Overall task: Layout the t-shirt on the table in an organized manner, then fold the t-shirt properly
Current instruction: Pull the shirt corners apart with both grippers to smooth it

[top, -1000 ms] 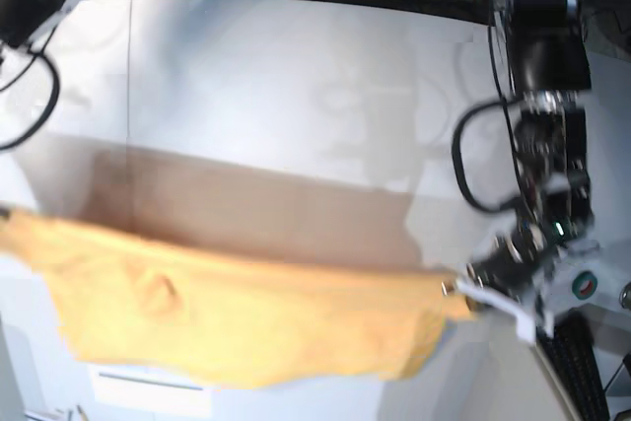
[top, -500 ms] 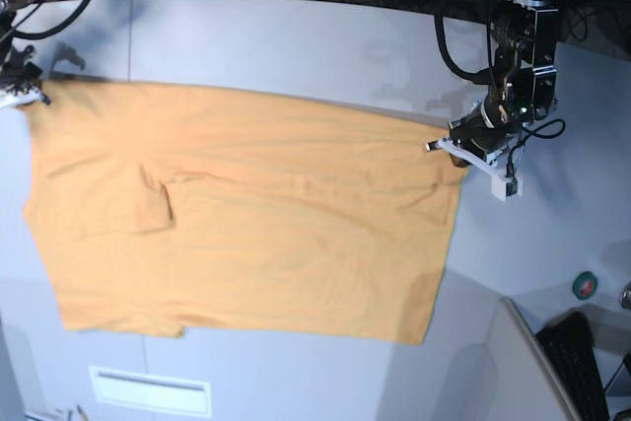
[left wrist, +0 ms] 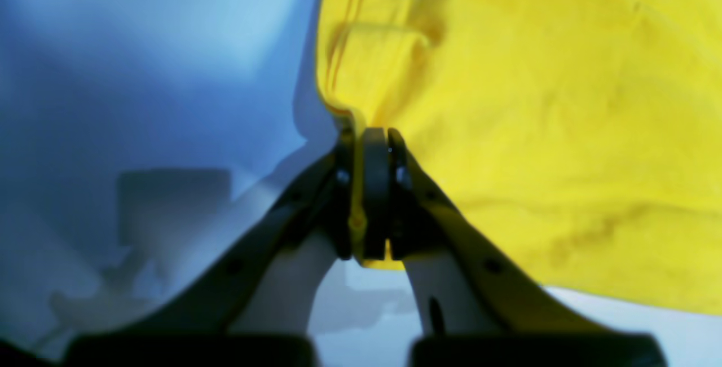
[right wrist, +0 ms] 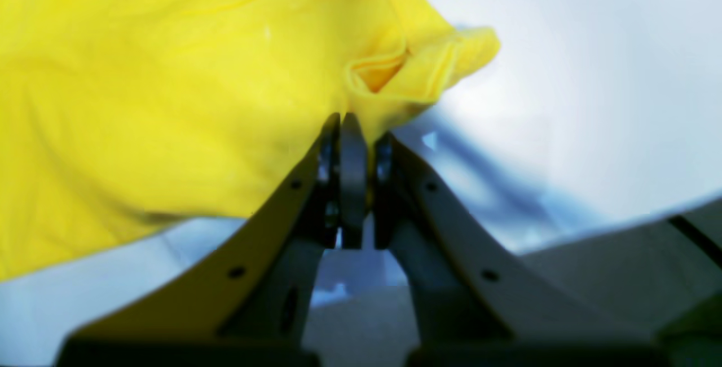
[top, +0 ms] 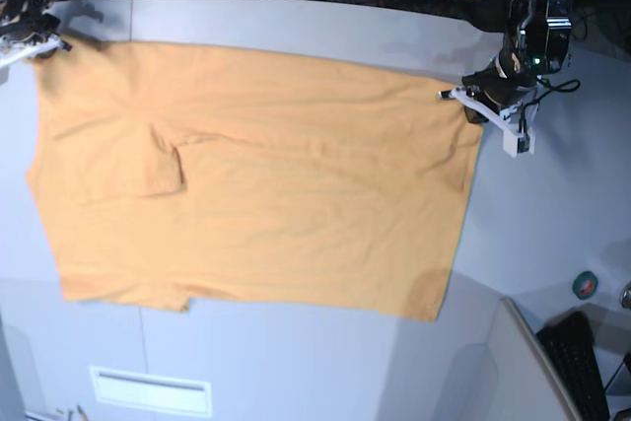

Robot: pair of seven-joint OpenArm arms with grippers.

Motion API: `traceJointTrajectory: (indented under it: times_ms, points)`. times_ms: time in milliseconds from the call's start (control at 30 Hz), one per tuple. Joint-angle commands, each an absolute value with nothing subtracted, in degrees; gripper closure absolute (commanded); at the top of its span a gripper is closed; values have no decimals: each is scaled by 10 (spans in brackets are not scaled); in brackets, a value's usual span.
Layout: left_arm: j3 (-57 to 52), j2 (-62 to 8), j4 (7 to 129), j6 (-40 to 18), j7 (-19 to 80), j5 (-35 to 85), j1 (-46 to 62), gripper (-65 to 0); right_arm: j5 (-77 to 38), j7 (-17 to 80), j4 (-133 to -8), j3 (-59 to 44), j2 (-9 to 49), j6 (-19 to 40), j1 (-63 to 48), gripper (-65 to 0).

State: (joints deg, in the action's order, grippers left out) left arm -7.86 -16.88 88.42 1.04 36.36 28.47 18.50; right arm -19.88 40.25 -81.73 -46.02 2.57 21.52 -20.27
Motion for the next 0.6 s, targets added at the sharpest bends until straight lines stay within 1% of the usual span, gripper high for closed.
traceJointTrajectory:
  times_ms: [0, 167, 333, 567]
  points:
    - [-104, -176, 901, 9, 356, 284, 192, 0, -204, 396, -836, -463, 27, 218, -212, 0]
    - [-145, -175, 909, 9, 355, 284, 234, 0, -204, 396, -852, -463, 25, 218, -237, 0]
    - [-146, -175, 904, 9, 354, 284, 247, 0, -204, 400, -851, -463, 25, 218, -246, 0]
    - [-147, -175, 908, 9, 356, 287, 259, 0, -204, 401, -856, -477, 4, 218, -256, 0]
